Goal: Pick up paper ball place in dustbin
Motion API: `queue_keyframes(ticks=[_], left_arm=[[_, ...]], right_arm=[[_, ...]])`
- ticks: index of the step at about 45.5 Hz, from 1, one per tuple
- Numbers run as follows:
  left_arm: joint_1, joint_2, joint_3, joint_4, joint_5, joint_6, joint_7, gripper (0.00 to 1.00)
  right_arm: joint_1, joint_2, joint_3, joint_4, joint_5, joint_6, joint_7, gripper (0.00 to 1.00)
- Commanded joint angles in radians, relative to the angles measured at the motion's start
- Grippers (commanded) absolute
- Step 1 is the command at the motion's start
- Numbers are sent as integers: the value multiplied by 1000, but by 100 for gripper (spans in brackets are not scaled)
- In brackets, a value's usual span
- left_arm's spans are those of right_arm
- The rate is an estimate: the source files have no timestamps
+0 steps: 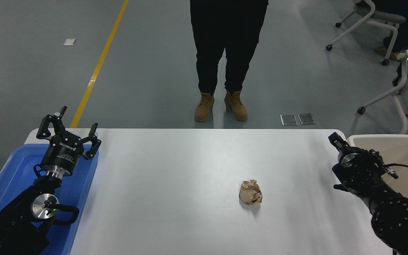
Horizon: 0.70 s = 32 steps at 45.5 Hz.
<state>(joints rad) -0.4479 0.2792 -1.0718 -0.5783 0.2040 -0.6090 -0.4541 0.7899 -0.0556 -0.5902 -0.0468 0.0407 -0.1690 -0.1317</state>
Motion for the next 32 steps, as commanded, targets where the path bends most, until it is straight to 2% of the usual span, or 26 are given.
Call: queue_keyframes(ticks=[1,24,27,32], left_arm=[[0,0,1,0,0,0,0,98],[0,0,1,0,0,0,0,98],[0,0,1,0,0,0,0,98],[0,0,0,0,0,0,0,98]], right_arm=[[6,0,0,1,-1,2,0,100],[51,-18,1,41,2,13,0,100],[84,-58,3,96,2,13,0,100],[170,-193,-2,270,2,14,-3,100]])
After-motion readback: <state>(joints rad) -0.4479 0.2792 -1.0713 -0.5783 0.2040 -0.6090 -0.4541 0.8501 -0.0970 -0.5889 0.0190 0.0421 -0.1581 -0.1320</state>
